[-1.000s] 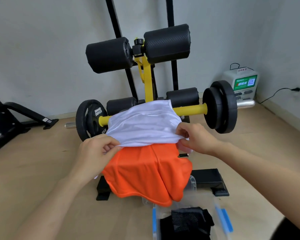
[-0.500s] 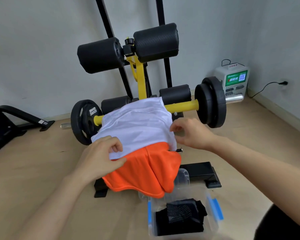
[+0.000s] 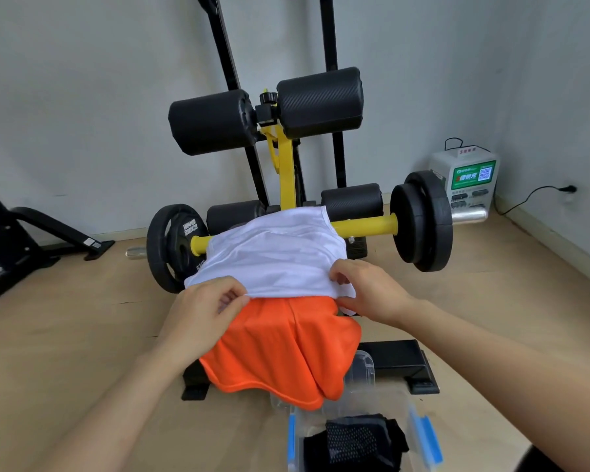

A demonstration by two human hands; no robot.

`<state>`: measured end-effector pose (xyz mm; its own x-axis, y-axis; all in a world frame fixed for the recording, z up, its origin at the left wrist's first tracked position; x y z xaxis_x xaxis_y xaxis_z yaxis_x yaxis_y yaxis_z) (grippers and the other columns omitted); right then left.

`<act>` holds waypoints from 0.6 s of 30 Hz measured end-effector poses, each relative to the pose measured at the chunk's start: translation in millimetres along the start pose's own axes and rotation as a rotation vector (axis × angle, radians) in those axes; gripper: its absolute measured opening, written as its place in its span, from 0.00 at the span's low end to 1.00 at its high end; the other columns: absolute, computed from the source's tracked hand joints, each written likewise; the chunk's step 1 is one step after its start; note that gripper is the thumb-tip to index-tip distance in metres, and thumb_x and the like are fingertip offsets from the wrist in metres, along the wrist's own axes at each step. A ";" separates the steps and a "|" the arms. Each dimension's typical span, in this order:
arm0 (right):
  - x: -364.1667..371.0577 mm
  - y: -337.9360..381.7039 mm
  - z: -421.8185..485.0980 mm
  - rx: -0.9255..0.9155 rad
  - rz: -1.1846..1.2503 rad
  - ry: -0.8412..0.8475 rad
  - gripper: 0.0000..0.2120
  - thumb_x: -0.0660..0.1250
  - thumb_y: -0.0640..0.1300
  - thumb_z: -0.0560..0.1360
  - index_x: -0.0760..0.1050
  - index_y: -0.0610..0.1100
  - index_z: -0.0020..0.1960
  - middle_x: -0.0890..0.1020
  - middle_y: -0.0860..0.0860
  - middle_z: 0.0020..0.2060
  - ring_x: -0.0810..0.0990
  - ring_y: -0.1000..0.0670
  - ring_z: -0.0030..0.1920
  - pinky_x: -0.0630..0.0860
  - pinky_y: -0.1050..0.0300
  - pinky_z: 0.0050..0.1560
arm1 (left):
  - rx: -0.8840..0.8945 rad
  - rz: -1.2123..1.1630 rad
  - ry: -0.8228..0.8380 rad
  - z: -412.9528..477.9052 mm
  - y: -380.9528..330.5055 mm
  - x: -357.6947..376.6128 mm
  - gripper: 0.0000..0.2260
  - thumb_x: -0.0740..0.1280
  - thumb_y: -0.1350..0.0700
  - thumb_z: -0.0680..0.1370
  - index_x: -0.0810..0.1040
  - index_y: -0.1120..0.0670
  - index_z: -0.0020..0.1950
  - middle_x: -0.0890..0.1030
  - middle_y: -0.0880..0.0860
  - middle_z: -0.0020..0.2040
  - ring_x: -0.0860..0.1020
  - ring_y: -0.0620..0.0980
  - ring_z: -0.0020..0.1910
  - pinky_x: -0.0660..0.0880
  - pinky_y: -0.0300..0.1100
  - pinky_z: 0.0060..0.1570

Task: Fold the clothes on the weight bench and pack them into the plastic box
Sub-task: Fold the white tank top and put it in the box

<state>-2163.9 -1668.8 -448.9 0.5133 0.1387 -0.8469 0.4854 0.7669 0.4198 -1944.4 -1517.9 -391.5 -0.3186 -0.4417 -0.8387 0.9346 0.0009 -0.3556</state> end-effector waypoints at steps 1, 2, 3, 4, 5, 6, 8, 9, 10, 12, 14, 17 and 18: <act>0.5 -2.1 0.5 0.025 0.028 -0.011 0.15 0.73 0.42 0.67 0.71 0.51 0.49 0.78 0.54 0.45 0.76 0.50 0.46 0.74 0.55 0.44 | -0.024 -0.053 -0.039 1.0 1.8 -2.0 0.05 0.72 0.49 0.77 0.80 0.43 0.42 0.82 0.40 0.39 0.80 0.40 0.42 0.77 0.37 0.42; 1.0 -5.5 0.6 0.058 0.064 -0.026 0.13 0.72 0.41 0.67 0.71 0.50 0.46 0.79 0.54 0.42 0.77 0.51 0.44 0.74 0.56 0.43 | -0.039 -0.089 -0.062 1.6 2.4 -3.1 0.05 0.73 0.51 0.76 0.80 0.43 0.42 0.82 0.39 0.40 0.80 0.41 0.42 0.77 0.37 0.41; 1.7 -9.2 0.6 0.089 0.101 -0.041 0.09 0.71 0.40 0.68 0.73 0.49 0.44 0.81 0.54 0.40 0.78 0.51 0.42 0.74 0.58 0.42 | -0.044 -0.104 -0.071 1.5 2.8 -3.5 0.06 0.73 0.52 0.76 0.79 0.43 0.42 0.81 0.38 0.42 0.80 0.41 0.42 0.76 0.37 0.41; 1.9 -12.5 0.9 0.114 0.135 -0.050 0.06 0.70 0.39 0.69 0.75 0.48 0.42 0.82 0.54 0.37 0.79 0.52 0.40 0.73 0.60 0.40 | -0.043 -0.104 -0.070 1.2 2.5 -3.7 0.06 0.73 0.52 0.76 0.79 0.43 0.42 0.81 0.38 0.43 0.80 0.42 0.42 0.77 0.38 0.40; 1.1 -15.0 0.8 0.129 0.175 -0.057 0.04 0.70 0.39 0.70 0.76 0.47 0.41 0.82 0.53 0.35 0.80 0.53 0.38 0.72 0.62 0.39 | -0.036 -0.100 -0.067 0.9 2.9 -3.4 0.06 0.73 0.52 0.76 0.79 0.43 0.42 0.81 0.38 0.43 0.80 0.43 0.42 0.77 0.39 0.40; -1.5 -16.9 0.9 0.141 0.216 -0.070 0.04 0.70 0.39 0.71 0.77 0.47 0.40 0.83 0.52 0.35 0.80 0.54 0.37 0.72 0.64 0.39 | -0.029 -0.090 -0.064 0.4 3.3 -3.8 0.06 0.73 0.52 0.77 0.78 0.43 0.42 0.81 0.38 0.43 0.80 0.44 0.42 0.77 0.40 0.40; -13.6 -18.5 0.5 0.154 0.274 -0.124 0.04 0.70 0.38 0.72 0.79 0.46 0.40 0.82 0.54 0.37 0.79 0.58 0.39 0.71 0.69 0.40 | -0.013 -0.066 -0.064 0.3 4.9 -4.9 0.06 0.72 0.52 0.77 0.78 0.44 0.42 0.81 0.40 0.41 0.79 0.44 0.41 0.77 0.42 0.39; -21.0 -18.0 0.1 0.155 0.298 -0.155 0.04 0.70 0.37 0.72 0.80 0.46 0.40 0.82 0.54 0.38 0.79 0.59 0.40 0.72 0.69 0.41 | -0.002 -0.055 -0.065 0.2 5.5 -5.9 0.06 0.72 0.53 0.77 0.78 0.44 0.42 0.81 0.41 0.40 0.79 0.44 0.41 0.77 0.43 0.39; -28.4 -17.3 -0.3 0.155 0.321 -0.182 0.05 0.70 0.37 0.73 0.80 0.45 0.41 0.83 0.54 0.38 0.79 0.60 0.40 0.72 0.70 0.42 | 0.007 -0.044 -0.058 0.7 6.3 -6.3 0.06 0.73 0.53 0.76 0.79 0.43 0.42 0.81 0.41 0.39 0.79 0.43 0.41 0.77 0.43 0.39; -38.2 -17.2 -1.6 0.165 0.379 -0.220 0.06 0.69 0.37 0.74 0.80 0.47 0.42 0.84 0.53 0.37 0.81 0.57 0.40 0.75 0.66 0.43 | 0.030 -0.011 -0.018 1.5 8.2 -5.6 0.03 0.73 0.52 0.76 0.82 0.43 0.45 0.80 0.41 0.37 0.79 0.41 0.43 0.77 0.44 0.40; -44.4 -14.2 -3.4 0.166 0.427 -0.232 0.06 0.67 0.39 0.75 0.79 0.48 0.43 0.85 0.53 0.38 0.83 0.53 0.41 0.77 0.61 0.47 | 0.053 0.040 0.037 1.2 9.8 -4.1 0.03 0.71 0.47 0.75 0.84 0.43 0.47 0.79 0.41 0.38 0.77 0.40 0.43 0.77 0.46 0.41; -49.7 -6.9 -8.8 0.158 0.451 -0.241 0.06 0.65 0.38 0.77 0.78 0.45 0.45 0.84 0.52 0.38 0.82 0.52 0.42 0.77 0.60 0.46 | 0.000 -0.041 0.037 -0.8 14.6 -5.8 0.04 0.69 0.46 0.77 0.81 0.42 0.43 0.81 0.42 0.39 0.80 0.41 0.41 0.78 0.44 0.43; -51.5 -3.7 -11.0 0.152 0.440 -0.249 0.06 0.63 0.36 0.78 0.77 0.45 0.45 0.84 0.51 0.38 0.81 0.52 0.41 0.76 0.59 0.43 | -0.043 -0.103 0.023 -1.5 16.1 -7.2 0.05 0.70 0.50 0.78 0.81 0.43 0.43 0.82 0.42 0.39 0.81 0.41 0.41 0.77 0.42 0.43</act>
<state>-2199.9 -1672.0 -410.4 0.8356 0.2597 -0.4841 0.2735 0.5676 0.7766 -1927.3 -1513.4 -391.8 -0.4165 -0.4207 -0.8059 0.8893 -0.0046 -0.4572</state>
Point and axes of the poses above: each hand's wrist, its own z-axis towards the middle knuckle, its own x-axis out of the palm, y = z × x, the point moved 8 cm from there along z, towards the middle knuckle
